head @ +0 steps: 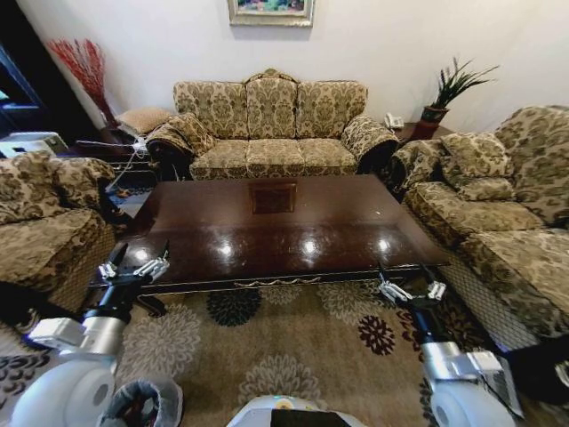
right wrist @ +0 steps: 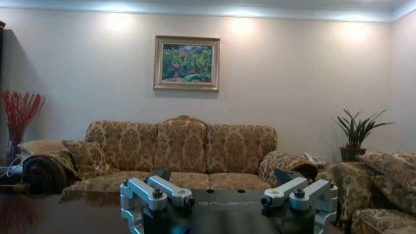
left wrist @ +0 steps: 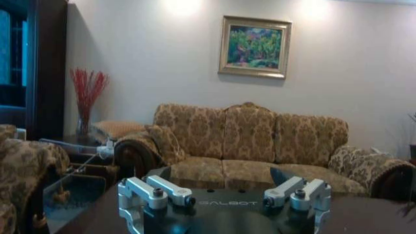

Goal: Move to the front of the table and place the trash on the table into the trash bin.

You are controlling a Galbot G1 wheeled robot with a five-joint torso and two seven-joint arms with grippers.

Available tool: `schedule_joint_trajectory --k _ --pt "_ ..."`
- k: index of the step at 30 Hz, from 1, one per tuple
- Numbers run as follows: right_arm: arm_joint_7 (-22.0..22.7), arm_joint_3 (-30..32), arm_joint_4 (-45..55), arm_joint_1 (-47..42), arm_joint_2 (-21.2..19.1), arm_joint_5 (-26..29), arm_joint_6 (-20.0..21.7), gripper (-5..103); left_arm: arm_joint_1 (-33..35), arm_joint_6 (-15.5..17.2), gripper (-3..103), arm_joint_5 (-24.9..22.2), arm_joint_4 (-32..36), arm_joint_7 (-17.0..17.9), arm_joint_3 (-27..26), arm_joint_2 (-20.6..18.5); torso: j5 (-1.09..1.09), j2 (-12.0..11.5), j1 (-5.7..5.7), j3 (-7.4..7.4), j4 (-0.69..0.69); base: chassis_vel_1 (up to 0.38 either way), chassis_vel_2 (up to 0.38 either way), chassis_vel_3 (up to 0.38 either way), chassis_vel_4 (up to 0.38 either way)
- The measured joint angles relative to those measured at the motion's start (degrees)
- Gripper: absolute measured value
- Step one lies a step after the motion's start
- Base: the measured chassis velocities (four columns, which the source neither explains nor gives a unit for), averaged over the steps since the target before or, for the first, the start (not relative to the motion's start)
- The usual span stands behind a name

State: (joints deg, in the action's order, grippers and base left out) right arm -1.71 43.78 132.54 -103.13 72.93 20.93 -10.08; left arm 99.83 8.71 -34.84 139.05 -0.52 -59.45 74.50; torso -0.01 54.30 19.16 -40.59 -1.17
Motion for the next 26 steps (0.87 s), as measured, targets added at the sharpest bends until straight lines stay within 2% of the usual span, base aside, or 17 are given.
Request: schedule_joint_trajectory --k 2,4,5,6,7,8,18,26 --pt "0.03 0.24 0.12 -0.04 0.00 0.02 0.12 100 -0.10 0.07 100 0.12 -0.01 0.04 0.19 0.11 0.02 0.00 0.00 0.00 0.00 0.000 0.000 0.000 0.000" --pt "2.87 4.44 2.38 0.16 -1.03 1.93 3.74 100 -0.10 0.44 100 0.29 0.06 0.06 0.18 0.25 0.01 0.00 0.01 -0.01 0.01 0.000 0.000 0.000 0.000" --pt "2.87 4.44 2.38 0.16 -1.03 1.93 3.74 100 -0.10 0.44 100 0.29 0.06 0.06 0.18 0.25 0.01 0.00 0.01 -0.01 0.01 0.000 0.000 0.000 0.000" --pt "4.68 6.11 3.95 0.92 -1.76 2.96 5.73 100 -0.09 0.54 100 0.31 0.07 0.05 0.18 0.29 -0.13 0.01 0.00 0.00 0.02 0.000 0.000 0.000 0.000" --pt "5.38 5.75 4.53 1.69 -1.97 3.26 6.61 100 -0.09 0.58 100 0.32 0.09 0.04 0.16 0.29 0.01 0.00 0.00 0.00 0.01 0.000 0.000 0.000 0.000" --pt "5.88 5.10 4.85 2.27 -2.15 3.42 7.21 100 -0.09 0.59 100 0.32 0.12 0.04 0.15 0.30 0.04 0.00 0.00 0.00 0.00 0.000 0.000 0.000 0.000" --pt "6.04 0.29 4.47 3.36 -2.41 2.82 8.03 100 -0.09 0.64 100 0.32 0.13 0.01 0.11 0.31 0.02 0.00 0.00 0.00 0.00 0.000 0.000 0.000 0.000" --pt "5.65 0.40 4.72 3.28 -2.77 3.16 7.94 100 -0.09 0.65 100 0.31 0.16 0.00 0.08 0.30 0.01 0.00 0.01 -0.01 0.00 0.000 0.000 0.000 0.000"
